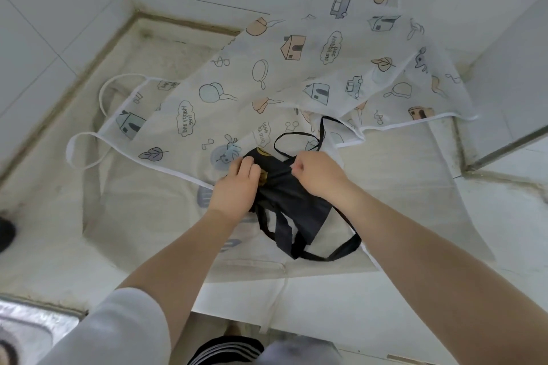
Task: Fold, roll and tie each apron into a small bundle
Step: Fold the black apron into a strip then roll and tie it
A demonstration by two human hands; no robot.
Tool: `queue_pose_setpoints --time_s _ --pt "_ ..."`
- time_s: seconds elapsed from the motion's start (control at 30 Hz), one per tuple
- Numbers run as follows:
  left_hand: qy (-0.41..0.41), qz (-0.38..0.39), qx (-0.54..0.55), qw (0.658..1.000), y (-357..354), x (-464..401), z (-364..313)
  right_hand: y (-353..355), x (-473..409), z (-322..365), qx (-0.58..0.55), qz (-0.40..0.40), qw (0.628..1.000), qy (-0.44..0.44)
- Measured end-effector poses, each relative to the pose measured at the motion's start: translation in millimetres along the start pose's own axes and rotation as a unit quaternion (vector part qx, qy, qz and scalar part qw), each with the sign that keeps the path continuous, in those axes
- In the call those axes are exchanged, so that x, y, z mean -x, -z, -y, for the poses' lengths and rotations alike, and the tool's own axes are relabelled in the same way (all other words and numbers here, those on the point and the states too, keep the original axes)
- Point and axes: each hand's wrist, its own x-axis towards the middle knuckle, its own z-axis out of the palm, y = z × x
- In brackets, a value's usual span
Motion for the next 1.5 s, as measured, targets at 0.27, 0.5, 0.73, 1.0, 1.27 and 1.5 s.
queue_pose_setpoints --time_s 0.27,0.5,0.73,1.0,1.27,1.5 --pt "-0.062 -0.112 -0.013 0.992 -11.3 -4.6 0.3 17.9 -5.2 -0.3 -0.260 -0.029 0.964 -0.054" --pt "-0.097 -0.079 0.043 0.991 -11.1 -7.5 3.2 10.6 6.6 2.3 -0.449 0.208 0.853 -0.164" --pt "-0.118 -0.009 0.058 0.991 -18.3 -9.8 11.3 -34.6 11.3 4.8 -0.308 0.201 0.914 -0.171" --pt "-0.147 0.172 0.079 0.971 -10.5 -1.3 22.8 -32.7 6.2 10.5 -0.347 0.151 0.909 -0.173" --pt "-0.085 0.226 0.073 0.968 -0.1 -22.2 0.1 -24.7 7.2 -0.1 -0.369 0.170 0.889 -0.210" --pt "-0.108 0.146 0.087 0.980 28.3 -34.4 -2.1 -3.8 17.1 -5.5 -0.466 0.138 0.866 -0.122"
